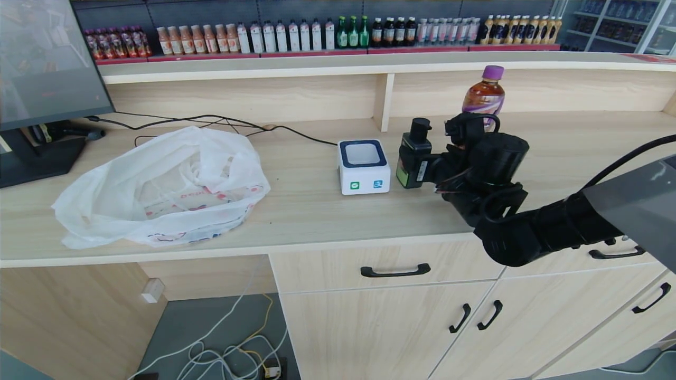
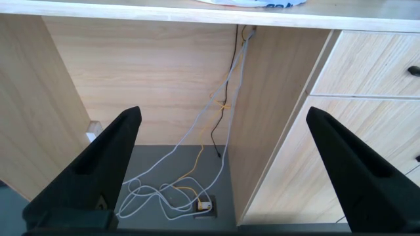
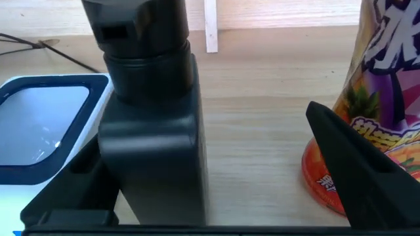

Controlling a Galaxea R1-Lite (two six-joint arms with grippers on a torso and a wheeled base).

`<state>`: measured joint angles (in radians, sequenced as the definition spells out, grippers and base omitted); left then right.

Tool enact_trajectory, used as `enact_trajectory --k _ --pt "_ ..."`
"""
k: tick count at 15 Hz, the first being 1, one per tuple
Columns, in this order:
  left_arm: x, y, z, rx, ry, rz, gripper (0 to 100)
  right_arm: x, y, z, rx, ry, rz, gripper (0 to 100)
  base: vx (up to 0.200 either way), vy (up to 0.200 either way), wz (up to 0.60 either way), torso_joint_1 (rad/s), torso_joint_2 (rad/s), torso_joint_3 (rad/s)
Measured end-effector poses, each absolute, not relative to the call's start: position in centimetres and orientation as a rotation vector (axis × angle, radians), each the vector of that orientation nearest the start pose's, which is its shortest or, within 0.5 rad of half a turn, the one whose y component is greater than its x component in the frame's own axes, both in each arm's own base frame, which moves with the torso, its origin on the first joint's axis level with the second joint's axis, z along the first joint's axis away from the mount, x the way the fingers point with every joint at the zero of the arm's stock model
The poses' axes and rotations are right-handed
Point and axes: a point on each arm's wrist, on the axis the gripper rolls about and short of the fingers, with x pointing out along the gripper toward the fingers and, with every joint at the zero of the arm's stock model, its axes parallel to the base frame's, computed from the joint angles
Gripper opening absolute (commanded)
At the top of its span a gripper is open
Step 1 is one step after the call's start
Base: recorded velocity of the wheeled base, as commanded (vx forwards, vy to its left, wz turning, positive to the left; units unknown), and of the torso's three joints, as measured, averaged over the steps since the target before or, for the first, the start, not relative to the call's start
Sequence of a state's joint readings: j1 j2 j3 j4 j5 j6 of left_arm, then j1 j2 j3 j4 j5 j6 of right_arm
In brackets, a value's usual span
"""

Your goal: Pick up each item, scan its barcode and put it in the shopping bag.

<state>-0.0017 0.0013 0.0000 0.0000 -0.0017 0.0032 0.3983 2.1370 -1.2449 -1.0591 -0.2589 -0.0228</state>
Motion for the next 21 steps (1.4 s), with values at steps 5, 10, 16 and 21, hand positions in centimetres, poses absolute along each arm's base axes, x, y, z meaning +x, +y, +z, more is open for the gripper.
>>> enact_trajectory --k 5,10,16,21 --pt "-2.3 0.0 7.6 0.003 0.001 -0.003 100 40.8 15.6 18.3 0.034 -0.172 0.122 100 0.0 0.0 0.0 0.0 0.0 0.0" --pt "-2.3 0.0 7.6 0.003 0.001 -0.003 100 41.4 16.2 18.6 0.035 -0.171 0.128 100 0.0 0.0 0.0 0.0 0.0 0.0" --pt "-2.3 0.0 7.6 0.003 0.001 -0.003 100 41.5 16.4 18.4 0.034 -0.17 0.126 100 0.0 0.0 0.0 0.0 0.0 0.0" --pt "-2.3 0.0 7.6 0.003 0.001 -0.003 100 41.4 16.9 18.1 0.034 -0.164 0.132 100 0.0 0.0 0.0 0.0 0.0 0.0"
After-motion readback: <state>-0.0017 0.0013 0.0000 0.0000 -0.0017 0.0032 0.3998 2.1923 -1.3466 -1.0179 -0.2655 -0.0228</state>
